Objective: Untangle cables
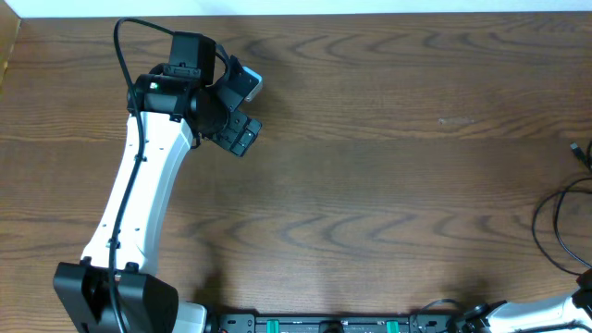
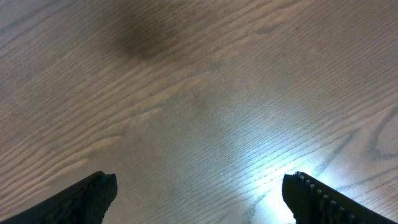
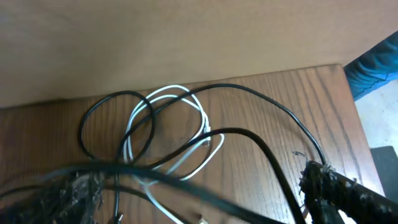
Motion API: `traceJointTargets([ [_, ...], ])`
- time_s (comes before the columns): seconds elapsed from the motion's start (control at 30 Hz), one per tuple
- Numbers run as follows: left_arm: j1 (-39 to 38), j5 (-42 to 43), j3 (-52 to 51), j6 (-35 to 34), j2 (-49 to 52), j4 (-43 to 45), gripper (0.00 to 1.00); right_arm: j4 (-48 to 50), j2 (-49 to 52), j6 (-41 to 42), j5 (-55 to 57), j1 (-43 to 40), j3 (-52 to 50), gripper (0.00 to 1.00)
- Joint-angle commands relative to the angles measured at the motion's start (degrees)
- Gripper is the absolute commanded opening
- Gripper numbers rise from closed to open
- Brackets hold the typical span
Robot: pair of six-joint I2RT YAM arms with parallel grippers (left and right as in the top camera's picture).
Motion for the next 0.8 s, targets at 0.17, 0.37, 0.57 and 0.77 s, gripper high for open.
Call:
traceJointTargets([
  [0.17, 0.3, 0.9, -0.2, -0.3, -0.3, -0.2, 0.90, 1.1, 0.3, -2.1, -15.3, -0.3, 0.4, 0.99],
  [0.37, 0.3, 0.9, -0.2, -0.3, -0.3, -0.2, 0.90, 9.7, -1.9, -8.2, -30.6, 3.1, 0.7, 0.99],
  [0.57, 0.3, 0.9, -0.2, -0.3, -0.3, 0.5, 0.90, 13.9, -7.3, -16.1, -30.6, 9.1, 0.7, 0.99],
  [0.77, 0.3, 0.9, -0.2, -0.3, -0.3, 1.8, 0.90, 13.2, -10.8, -24.9, -42.9, 18.9, 0.7, 0.99],
])
